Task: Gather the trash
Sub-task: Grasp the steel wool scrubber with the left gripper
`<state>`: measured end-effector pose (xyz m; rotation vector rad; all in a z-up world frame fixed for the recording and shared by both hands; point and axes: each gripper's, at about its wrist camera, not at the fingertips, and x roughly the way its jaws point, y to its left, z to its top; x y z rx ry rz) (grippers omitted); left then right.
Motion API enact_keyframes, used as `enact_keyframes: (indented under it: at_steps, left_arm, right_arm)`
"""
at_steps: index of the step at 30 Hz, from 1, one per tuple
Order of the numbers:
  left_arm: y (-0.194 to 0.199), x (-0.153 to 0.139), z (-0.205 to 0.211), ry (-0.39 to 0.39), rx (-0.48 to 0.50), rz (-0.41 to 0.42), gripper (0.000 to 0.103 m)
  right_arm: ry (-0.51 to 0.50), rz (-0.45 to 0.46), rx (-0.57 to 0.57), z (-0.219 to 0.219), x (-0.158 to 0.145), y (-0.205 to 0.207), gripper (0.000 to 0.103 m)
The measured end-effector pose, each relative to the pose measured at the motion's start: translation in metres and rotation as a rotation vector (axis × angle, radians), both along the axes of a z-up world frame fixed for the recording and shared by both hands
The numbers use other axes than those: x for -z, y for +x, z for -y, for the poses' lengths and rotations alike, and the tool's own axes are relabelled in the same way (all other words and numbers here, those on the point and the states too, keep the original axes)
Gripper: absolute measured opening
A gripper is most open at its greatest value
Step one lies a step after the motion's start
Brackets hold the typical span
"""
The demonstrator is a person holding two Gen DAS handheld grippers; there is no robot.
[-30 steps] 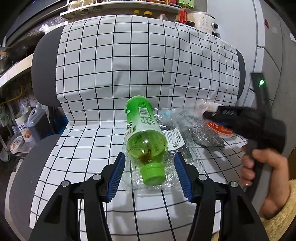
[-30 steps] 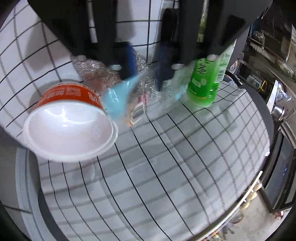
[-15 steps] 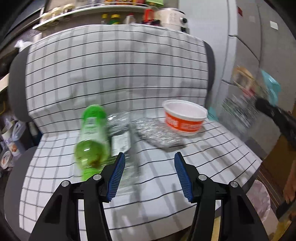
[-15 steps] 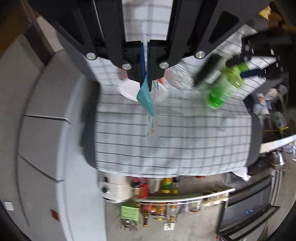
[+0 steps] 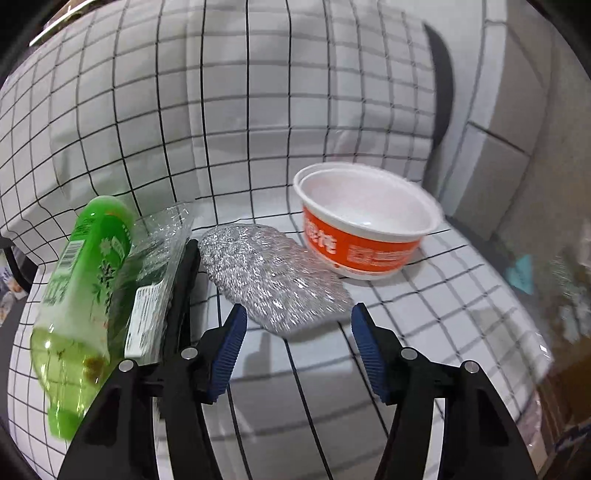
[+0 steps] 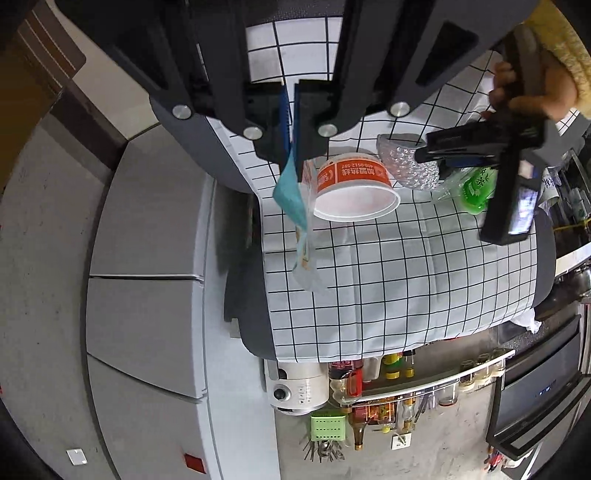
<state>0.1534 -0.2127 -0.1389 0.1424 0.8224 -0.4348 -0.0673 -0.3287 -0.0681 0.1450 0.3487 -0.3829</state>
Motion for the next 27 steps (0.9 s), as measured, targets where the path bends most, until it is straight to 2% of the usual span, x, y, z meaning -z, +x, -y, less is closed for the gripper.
enact_keyframes:
  at_steps: [5, 8, 13, 15, 16, 17, 18, 20, 27]
  left_arm:
    - [0.028, 0.012, 0.005, 0.04, -0.056, -0.037, 0.06]
    - [0.036, 0.014, 0.011, 0.054, -0.051, -0.028, 0.06]
    - [0.043, 0.018, 0.024, 0.061, -0.019, -0.058, 0.058]
    - [0.041, 0.019, 0.033, 0.08, 0.019, -0.051, 0.044]
    - [0.039, 0.02, 0.035, 0.083, 0.032, -0.056, 0.026]
    - [0.038, 0.021, 0.035, 0.076, 0.042, -0.066, 0.018]
    - [0.035, 0.02, 0.033, 0.057, 0.051, -0.067, 0.014]
    - [0.026, 0.015, 0.027, 0.031, 0.062, -0.039, 0.01]
    - [-0.045, -0.02, -0.018, -0.117, 0.138, 0.037, 0.01]
  right_arm:
    - [0.025, 0.001, -0.015, 0.007, 0.008, 0.004, 0.002]
    - [0.05, -0.009, -0.016, 0.012, 0.013, 0.006, 0.002]
    - [0.063, -0.018, -0.015, 0.011, 0.016, 0.005, 0.002]
    - [0.065, -0.02, -0.015, 0.011, 0.016, 0.004, 0.002]
    - [0.066, -0.021, -0.015, 0.01, 0.015, 0.002, 0.002]
    - [0.068, -0.022, -0.018, 0.01, 0.014, 0.002, 0.002]
    - [0.07, -0.023, -0.019, 0.01, 0.013, 0.002, 0.002]
    - [0.072, -0.022, -0.02, 0.008, 0.012, -0.001, 0.002]
    - [0.133, -0.02, -0.029, 0.008, 0.008, -0.015, 0.002]
